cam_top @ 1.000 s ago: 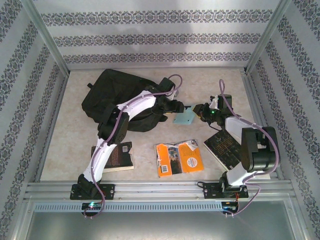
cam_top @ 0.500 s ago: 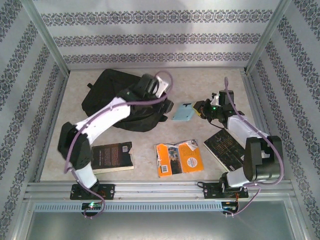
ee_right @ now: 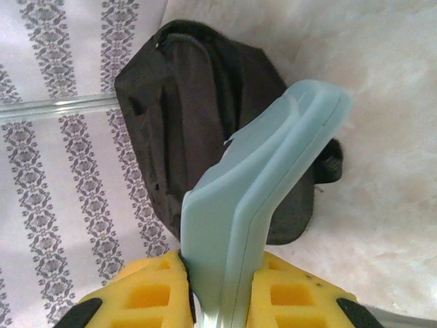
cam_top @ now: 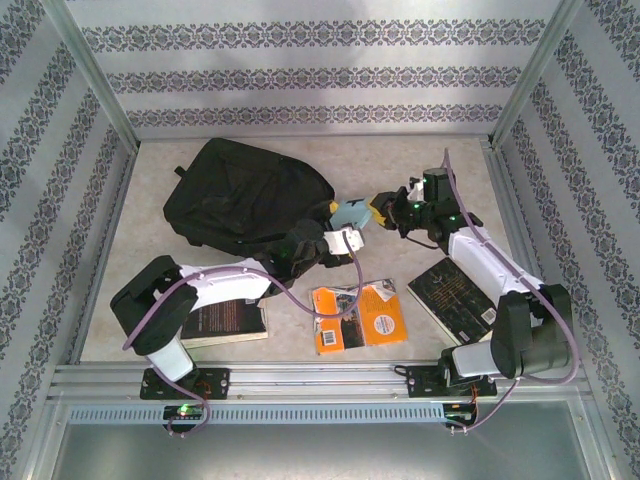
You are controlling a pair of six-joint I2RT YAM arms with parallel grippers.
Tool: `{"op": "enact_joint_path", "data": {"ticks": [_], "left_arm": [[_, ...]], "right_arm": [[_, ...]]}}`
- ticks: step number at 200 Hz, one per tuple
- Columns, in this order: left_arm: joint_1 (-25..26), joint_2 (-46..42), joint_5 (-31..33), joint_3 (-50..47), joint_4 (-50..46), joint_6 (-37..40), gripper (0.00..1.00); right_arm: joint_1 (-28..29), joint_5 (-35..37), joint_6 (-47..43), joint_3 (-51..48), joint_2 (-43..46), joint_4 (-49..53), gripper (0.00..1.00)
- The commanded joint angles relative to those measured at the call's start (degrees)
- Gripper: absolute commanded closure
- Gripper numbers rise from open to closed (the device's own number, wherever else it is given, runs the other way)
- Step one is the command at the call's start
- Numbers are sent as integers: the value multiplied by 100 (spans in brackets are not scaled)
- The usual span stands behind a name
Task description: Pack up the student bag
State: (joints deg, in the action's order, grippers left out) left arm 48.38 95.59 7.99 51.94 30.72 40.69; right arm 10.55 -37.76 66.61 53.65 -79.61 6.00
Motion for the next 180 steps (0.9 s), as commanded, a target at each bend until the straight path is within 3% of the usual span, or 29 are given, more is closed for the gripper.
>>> {"op": "enact_joint_path", "data": {"ticks": [1,31,88,120,132,158,180], "left_arm": [[22,135,341,243,974,464,2],[22,329,341,368,973,325,13],[22,372,202,389,494,-211,60],[14,263,106,346,340,-699,68],[14,200,24,334,300,-918,72],[-10,-25,-124,316,133,-1746,74],[-205,-251,-336,351,-229,-2912,81]], "right_arm": [[123,56,227,167,182,-36,88],[217,48,313,177,210,-92,88],[246,119,336,248,324,-54,87],[272,150,340,268,298,-59,86],[273,152,318,262,302,-63,80],[215,51,134,306,360,-169,47],[115,84,-104,261,582,-268,36]]}}
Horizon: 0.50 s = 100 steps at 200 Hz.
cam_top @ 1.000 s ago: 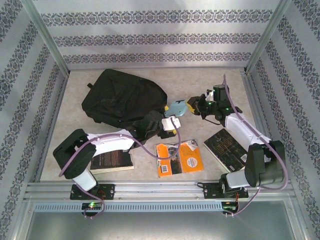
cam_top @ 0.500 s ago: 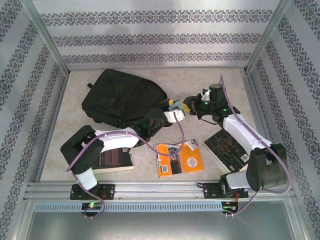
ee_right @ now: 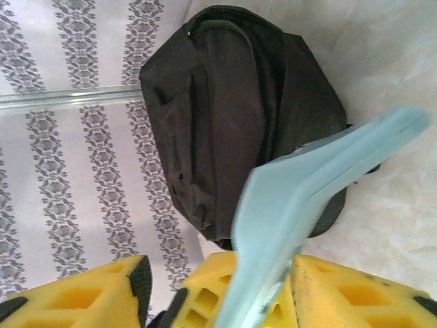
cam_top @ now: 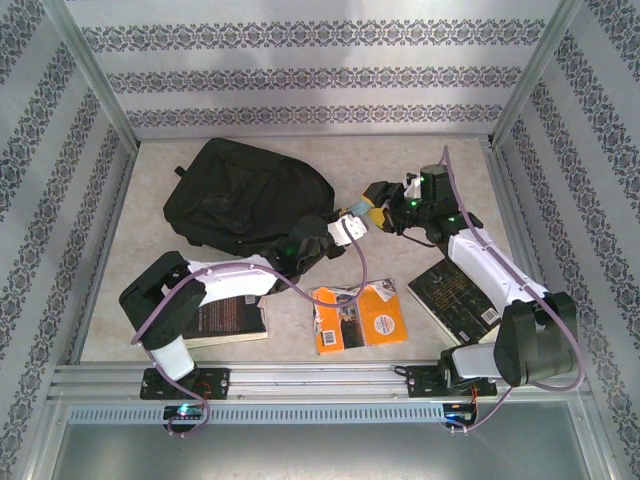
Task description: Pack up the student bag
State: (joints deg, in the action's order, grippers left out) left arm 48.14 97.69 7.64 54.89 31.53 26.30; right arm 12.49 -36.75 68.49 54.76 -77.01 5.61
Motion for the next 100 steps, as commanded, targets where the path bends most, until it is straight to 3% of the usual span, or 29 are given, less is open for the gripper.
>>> {"op": "enact_joint_path", "data": {"ticks": [1,30,64,77,100], "left_arm": [[-195,-470,-313,56,-325,-1520,81],[-446,-794,-645,-7,-767,-2644,85],[-928,-1330,-1386,76,-1652,-3892,84],[-1275,-1521,-2191,231,-2185,-4484,79],[-2090,-1571,-4427,329,-2177,-5624,77]], "right_arm": [[-88,-16,-309,149,333,-228,36],[-360,-127,-927,69,623,-92,28],[-468,170,-2282,-120,979,576,27],[-418,102,-2580,-231,1013,527,29],[-346,-346,-2867,-364,883,280,32]]}}
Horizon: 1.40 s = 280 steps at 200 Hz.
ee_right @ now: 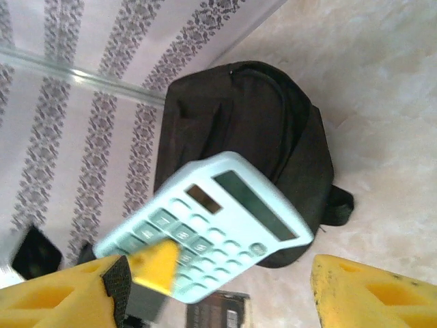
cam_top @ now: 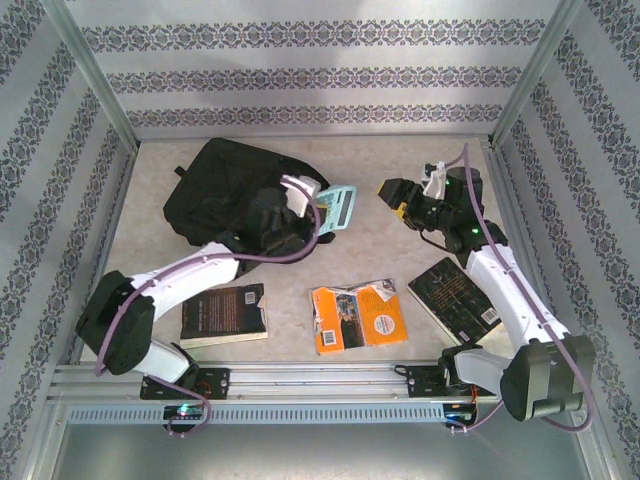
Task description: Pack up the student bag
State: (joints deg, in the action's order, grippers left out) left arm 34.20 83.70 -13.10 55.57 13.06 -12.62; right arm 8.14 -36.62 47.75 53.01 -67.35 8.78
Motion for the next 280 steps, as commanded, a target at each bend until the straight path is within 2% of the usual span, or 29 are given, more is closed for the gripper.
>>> {"op": "enact_joint_path", "data": {"ticks": [1,16,33,49,65,101,130,160,183,191,203,217,239,262,280], "left_arm": [[-731,-158,-2442,261,-313,-1764,77],[-1102,12,-3467,272,90,-2698,78],[-1284,207,-4118,150,821,-3615,79],[-1310,273,-4279,-11,1372,-4123,78],[-1327,283,-4351,-37,1420,-4263,79],[-1422,237,-4498,-70,1357,-4341,79],[-1451,252,-4538,-121,1377,-4372,80],[-1468,313,-4466,-39,1049,-4205,81],[-1465,283,-4365,89,588,-3843,65],[-1465,231,-4236,172,215,-3579,60],[-1464,129,-3880,399,-645,-2980,46],[-1444,-15,-3353,626,-1369,-2330,38],[-1429,-77,-2308,1108,-2600,-1448,26],[-1310,183,-1101,1748,-3709,-831,20],[-1023,625,-57,2428,-4566,-63,18]], "right_arm": [[95,-379,-802,-196,-93,-49,32],[195,-745,-886,-330,-170,-412,33],[460,-944,-1059,-317,-252,-559,33],[713,-1236,-1067,-204,-434,-739,34],[861,-1318,-1055,-48,-629,-741,34],[730,-1117,-935,55,-880,-750,41],[754,-1488,-667,43,-1131,-1076,62],[881,-1709,-559,82,-1282,-1264,80],[877,-1680,-498,43,-1229,-1341,97],[850,-1626,-479,16,-1196,-1323,99],[773,-1507,-413,-57,-1121,-1310,100],[667,-1248,-363,-170,-963,-1248,100],[511,-306,-474,-339,-573,-697,100],[355,1127,-469,-317,-244,496,100],[187,1695,-477,-372,-49,937,100]]}}
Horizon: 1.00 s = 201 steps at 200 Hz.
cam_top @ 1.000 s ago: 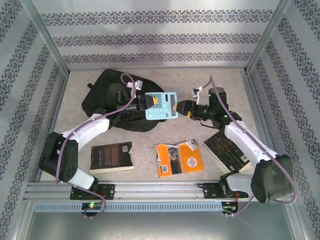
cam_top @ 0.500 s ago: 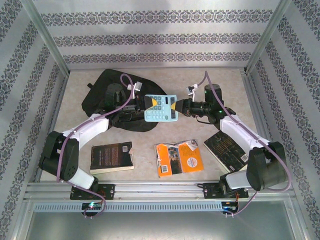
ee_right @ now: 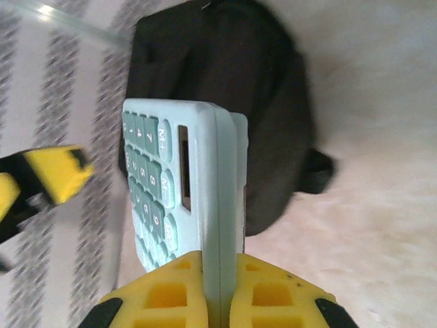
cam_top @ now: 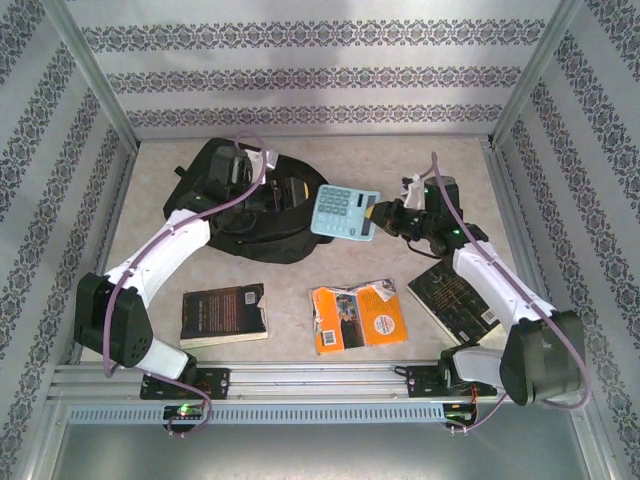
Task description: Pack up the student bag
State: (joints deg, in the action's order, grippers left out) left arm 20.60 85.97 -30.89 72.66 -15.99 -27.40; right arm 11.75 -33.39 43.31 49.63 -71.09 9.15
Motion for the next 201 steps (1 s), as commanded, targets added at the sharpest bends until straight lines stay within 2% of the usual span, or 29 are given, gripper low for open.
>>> {"op": "enact_joint_path", "data": {"ticks": [1,35,66,98,147,179,201], "left_arm": [[360,418,1790,752,-1697,1462,18],[931,1166,3031,1589,-2368,2356,14],[1383,1890,3832,2272,-2787,2871,9],[1543,2507,3942,2803,-3055,2908,7],[1605,2975,3895,3078,-3237,2821,12],[1610,3013,3985,3028,-3189,2780,20],[1600,2995,4078,2952,-3131,2733,34]], "right_arm": [[-182,1401,-33,-41,342,902,100],[-260,2600,-82,-286,888,1220,100],[-372,2869,-77,-457,1148,1229,100],[-471,2687,-71,-510,1072,1155,100],[-661,2361,-34,-651,939,952,100],[-752,2249,-15,-708,914,874,100],[-779,2224,-16,-744,931,823,100]]}}
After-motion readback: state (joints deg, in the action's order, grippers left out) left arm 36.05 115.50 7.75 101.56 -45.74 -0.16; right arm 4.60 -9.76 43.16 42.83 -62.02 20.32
